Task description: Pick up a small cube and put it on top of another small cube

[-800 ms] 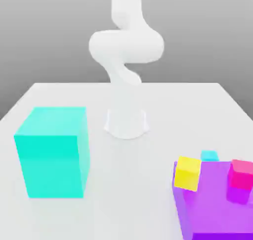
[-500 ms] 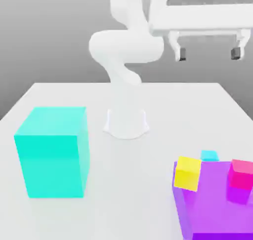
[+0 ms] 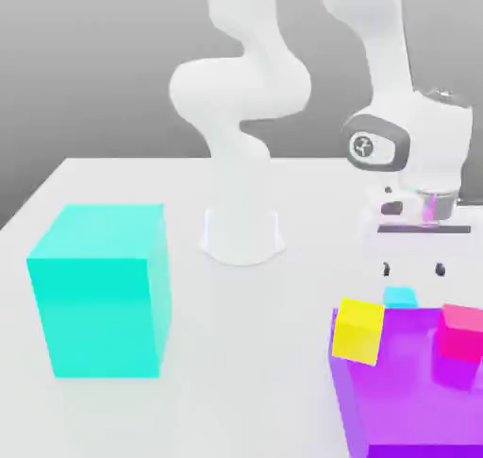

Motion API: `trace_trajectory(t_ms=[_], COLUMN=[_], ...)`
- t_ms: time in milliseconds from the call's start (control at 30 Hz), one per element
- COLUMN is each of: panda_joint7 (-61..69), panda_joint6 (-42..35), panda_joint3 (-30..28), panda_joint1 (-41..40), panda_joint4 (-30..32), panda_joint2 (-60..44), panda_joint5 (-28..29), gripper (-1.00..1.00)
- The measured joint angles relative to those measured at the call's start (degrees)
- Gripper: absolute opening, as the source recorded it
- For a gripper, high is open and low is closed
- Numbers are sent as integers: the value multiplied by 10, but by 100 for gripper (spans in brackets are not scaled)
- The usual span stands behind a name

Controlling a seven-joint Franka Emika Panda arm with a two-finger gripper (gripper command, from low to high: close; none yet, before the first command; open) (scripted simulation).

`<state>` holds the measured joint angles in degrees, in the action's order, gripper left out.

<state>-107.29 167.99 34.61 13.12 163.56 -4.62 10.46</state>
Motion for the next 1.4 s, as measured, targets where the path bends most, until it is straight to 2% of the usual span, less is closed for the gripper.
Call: trace_trajectory(t_ms=[200, 400, 433, 633, 733, 833, 1000, 1133, 1233, 1300, 1400], panda_joint7=[-105, -181, -188, -192, -172, -133, -51, 19, 61, 84, 123], panda_joint6=[37, 79, 84, 88, 75, 56, 24, -1, -20, -55, -125], panda_joint3=[-112, -252, -270, -279, -239, -178, -82, -36, -28, -47, -89], panda_joint1=[79, 194, 209, 216, 183, 136, 66, 44, 50, 62, 3], panda_joint4=[-19, -35, -36, -37, -33, -26, -10, 2, 12, -3, -41], panda_joint2=[-61, -118, -126, -129, -112, -84, -34, 7, 35, 54, 85], panda_joint5=[139, 241, 251, 255, 229, 176, 66, -28, -83, -93, -101], gripper=[0, 0, -100, -100, -100, -100, -100, -100, -100, -100, -100])
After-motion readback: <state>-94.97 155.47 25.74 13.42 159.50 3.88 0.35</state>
